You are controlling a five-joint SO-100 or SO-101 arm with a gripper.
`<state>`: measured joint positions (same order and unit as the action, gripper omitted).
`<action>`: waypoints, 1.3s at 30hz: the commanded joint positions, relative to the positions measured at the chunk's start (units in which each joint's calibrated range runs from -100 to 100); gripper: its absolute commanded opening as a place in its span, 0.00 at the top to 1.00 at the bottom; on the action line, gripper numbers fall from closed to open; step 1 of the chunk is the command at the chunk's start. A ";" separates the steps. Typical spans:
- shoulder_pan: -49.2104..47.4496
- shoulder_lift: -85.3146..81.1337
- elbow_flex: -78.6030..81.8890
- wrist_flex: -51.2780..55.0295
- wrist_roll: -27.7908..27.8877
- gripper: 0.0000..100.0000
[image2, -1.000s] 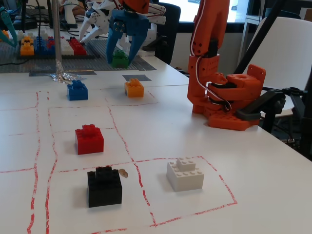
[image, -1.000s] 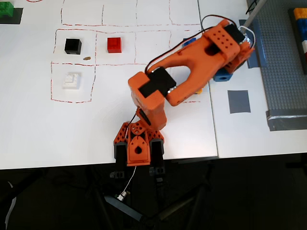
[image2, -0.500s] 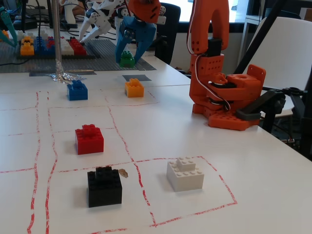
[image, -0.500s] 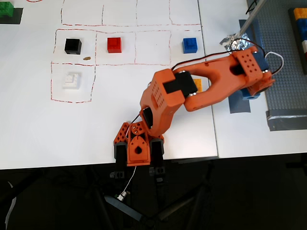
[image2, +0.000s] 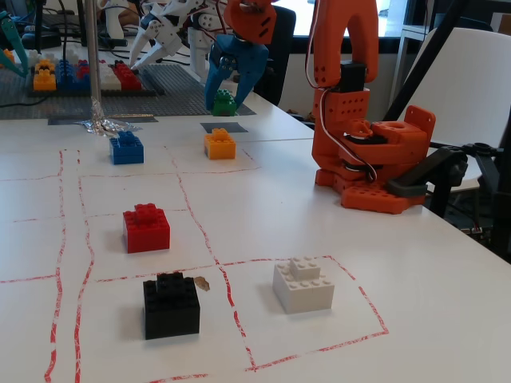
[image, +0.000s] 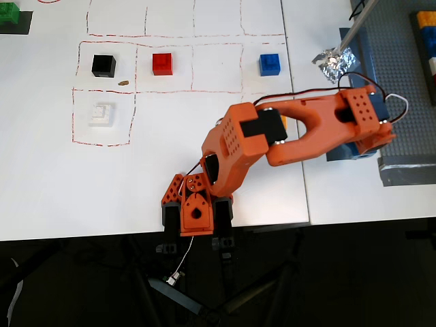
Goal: Grab the block and put it in the grey marker
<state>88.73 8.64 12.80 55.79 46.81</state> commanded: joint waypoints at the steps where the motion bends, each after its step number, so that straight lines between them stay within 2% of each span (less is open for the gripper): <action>1: 1.74 -1.96 -4.55 -1.01 0.63 1.00; 6: 1.91 -1.27 -2.47 -1.01 0.63 0.99; 17: 2.53 0.80 2.15 -1.01 0.49 0.82; 28: -0.29 -1.79 -0.56 -0.85 -3.71 0.68; 34: -3.20 -6.96 -8.82 11.15 -5.86 0.65; 39: -9.02 -14.20 -13.53 23.31 -10.06 0.67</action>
<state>83.85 4.68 5.32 73.39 39.44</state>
